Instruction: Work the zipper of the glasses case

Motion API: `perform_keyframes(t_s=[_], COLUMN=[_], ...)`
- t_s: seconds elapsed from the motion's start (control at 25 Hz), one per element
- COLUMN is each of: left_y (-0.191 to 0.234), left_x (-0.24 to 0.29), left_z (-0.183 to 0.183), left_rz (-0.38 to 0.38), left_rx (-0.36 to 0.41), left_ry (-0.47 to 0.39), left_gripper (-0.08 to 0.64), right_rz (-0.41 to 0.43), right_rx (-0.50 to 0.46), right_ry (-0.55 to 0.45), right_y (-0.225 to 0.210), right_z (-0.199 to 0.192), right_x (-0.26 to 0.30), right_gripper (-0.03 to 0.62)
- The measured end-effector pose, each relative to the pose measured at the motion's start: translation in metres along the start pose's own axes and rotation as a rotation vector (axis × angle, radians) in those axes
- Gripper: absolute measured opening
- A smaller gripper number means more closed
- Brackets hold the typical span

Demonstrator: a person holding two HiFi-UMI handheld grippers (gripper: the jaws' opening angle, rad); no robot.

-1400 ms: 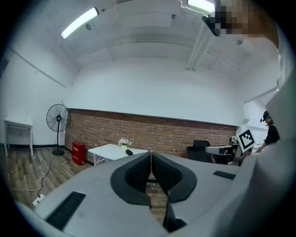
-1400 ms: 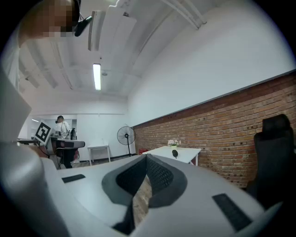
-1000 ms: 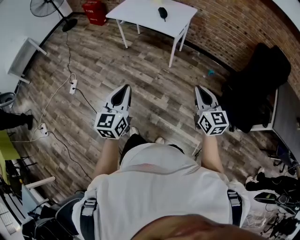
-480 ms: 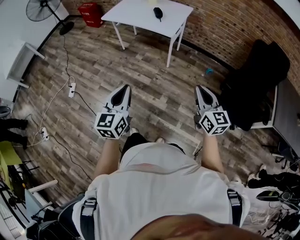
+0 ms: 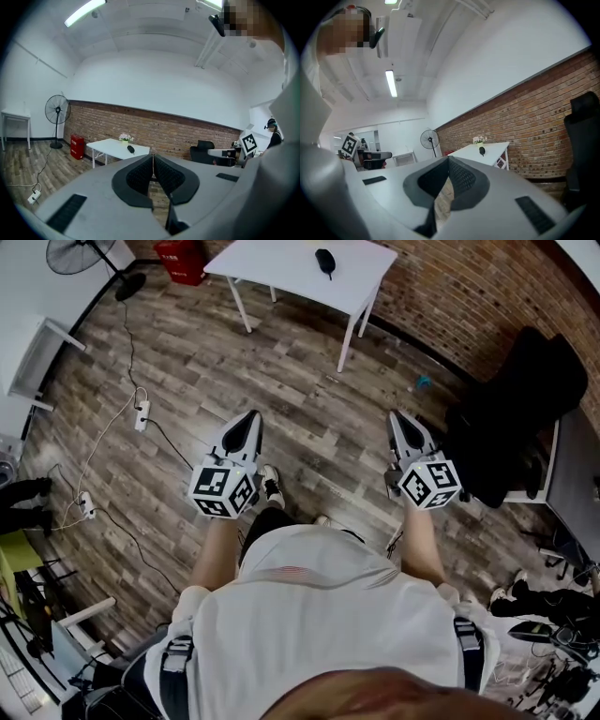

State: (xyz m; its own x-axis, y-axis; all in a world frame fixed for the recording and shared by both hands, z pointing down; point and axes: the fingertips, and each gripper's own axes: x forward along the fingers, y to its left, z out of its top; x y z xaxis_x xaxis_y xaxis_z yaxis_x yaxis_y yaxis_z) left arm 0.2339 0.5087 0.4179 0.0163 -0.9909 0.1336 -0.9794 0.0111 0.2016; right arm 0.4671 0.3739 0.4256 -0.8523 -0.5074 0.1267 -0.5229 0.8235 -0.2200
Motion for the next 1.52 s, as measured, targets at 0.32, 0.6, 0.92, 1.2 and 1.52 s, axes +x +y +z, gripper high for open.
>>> perform_keyframes(t_s=[0.32,0.6,0.92,1.2,1.52], left_y=[0.064,0.139,0.213,0.238,0.273], left_x=[0.057,0.094,0.123,0.152,0.205], left_z=[0.032,0.059,0.072,0.074,0.090], left_rz=[-0.047,-0.097,-0.136,-0.138,-0.065], left_rx=[-0.010,-0.003,0.010,-0.011,-0.025], left_ry=[-0.023,-0.033,-0.027,-0.016,-0.029], left_gripper=[0.020,0.020,0.020,0.020,0.020], right_rz=[0.041,0.055,0.008,-0.005,0.020], right_rx=[-0.004,-0.110,-0.093,-0.085,-0.024], right_ry=[0.007,0.032,-0.010,0.035,0.042], right_y=[0.007,0.041,0.057,0.043,-0.008], right_z=[0.023,0.037,0.047,0.047,0.053], right_x=[0.084,0.169,0.239,0.280,0.351], right_gripper=[0.051,0.051,0.051,0.051,0.051])
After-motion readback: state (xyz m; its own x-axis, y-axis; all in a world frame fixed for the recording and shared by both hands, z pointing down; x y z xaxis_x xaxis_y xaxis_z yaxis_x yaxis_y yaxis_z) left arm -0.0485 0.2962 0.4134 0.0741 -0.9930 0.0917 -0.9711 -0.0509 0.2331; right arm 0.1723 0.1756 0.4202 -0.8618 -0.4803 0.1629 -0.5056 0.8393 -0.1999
